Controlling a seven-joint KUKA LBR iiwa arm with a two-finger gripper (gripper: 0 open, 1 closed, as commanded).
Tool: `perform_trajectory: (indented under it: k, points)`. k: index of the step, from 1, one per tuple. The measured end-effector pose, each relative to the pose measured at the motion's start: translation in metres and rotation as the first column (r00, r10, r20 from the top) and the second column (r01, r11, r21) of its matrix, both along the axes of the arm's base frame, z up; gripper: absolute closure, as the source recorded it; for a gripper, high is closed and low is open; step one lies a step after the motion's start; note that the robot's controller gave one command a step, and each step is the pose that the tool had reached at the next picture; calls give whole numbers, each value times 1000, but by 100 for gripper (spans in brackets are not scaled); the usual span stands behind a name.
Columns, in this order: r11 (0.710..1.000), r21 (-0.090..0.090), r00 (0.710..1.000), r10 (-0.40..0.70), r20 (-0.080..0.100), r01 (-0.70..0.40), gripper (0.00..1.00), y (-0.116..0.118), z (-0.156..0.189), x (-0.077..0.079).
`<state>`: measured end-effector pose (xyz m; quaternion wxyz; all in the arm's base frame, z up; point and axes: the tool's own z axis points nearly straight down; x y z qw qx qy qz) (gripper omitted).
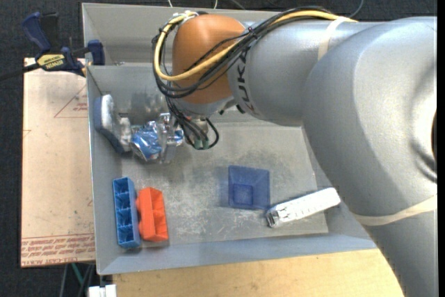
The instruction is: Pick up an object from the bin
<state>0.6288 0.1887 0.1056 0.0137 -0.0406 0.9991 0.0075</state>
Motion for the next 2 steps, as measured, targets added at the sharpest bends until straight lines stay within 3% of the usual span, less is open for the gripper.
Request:
perform_trajectory:
  k: [2]
  points:
    - [1000, 1, 1000, 0, 2, 0, 100, 0, 25, 0]
